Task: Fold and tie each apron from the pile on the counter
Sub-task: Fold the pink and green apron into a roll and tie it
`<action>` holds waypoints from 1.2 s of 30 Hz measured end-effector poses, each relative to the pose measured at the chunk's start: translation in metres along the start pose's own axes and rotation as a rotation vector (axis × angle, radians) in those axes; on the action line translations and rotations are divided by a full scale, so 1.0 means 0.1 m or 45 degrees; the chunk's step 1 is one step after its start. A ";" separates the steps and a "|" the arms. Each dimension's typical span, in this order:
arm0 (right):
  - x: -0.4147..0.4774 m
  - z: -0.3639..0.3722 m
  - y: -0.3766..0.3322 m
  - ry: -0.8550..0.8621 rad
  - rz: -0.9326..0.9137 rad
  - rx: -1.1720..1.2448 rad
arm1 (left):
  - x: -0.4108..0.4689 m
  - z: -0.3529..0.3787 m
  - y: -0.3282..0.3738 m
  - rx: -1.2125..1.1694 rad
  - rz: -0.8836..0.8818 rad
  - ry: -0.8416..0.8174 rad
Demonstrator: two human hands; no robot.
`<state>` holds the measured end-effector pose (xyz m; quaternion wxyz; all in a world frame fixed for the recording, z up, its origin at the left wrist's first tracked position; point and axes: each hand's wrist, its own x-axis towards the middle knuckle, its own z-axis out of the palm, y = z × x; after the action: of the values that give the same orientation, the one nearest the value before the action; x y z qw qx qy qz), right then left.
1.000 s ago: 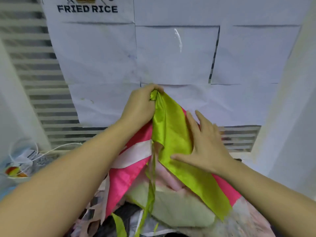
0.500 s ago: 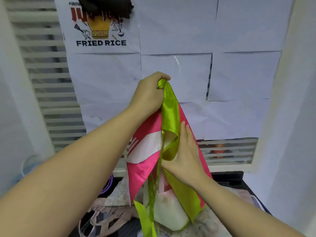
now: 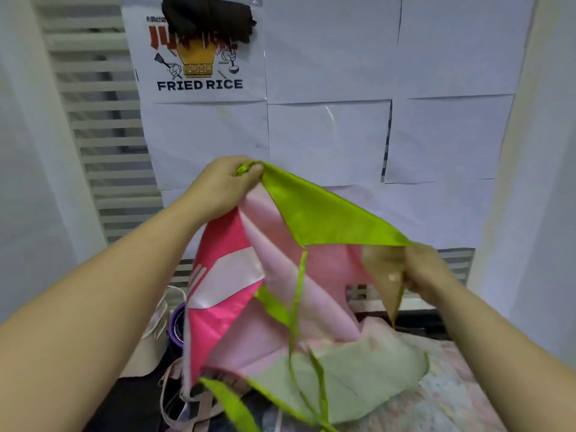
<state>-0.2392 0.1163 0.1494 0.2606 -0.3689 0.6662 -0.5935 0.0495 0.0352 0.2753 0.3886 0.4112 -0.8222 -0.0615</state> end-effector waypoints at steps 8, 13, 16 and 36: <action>-0.11 -0.23 -0.61 0.464 -0.519 0.080 | -0.34 0.18 -0.02 -0.024 -0.120 -0.335; -0.24 -0.37 -0.83 0.594 -0.984 -0.092 | -0.46 0.14 0.15 0.030 -0.208 -0.232; -0.37 -0.57 -1.07 0.659 -1.160 -0.112 | -0.51 0.05 0.35 -0.006 -0.215 -0.150; -0.12 -0.80 -0.80 0.644 -1.130 -0.514 | -0.73 0.44 0.17 -0.391 -0.543 -0.431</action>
<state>-0.2803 0.1712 0.2397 -0.2590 -0.5031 0.5890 -0.5770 0.0352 0.0897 0.2091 0.2823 0.4947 -0.7516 -0.3327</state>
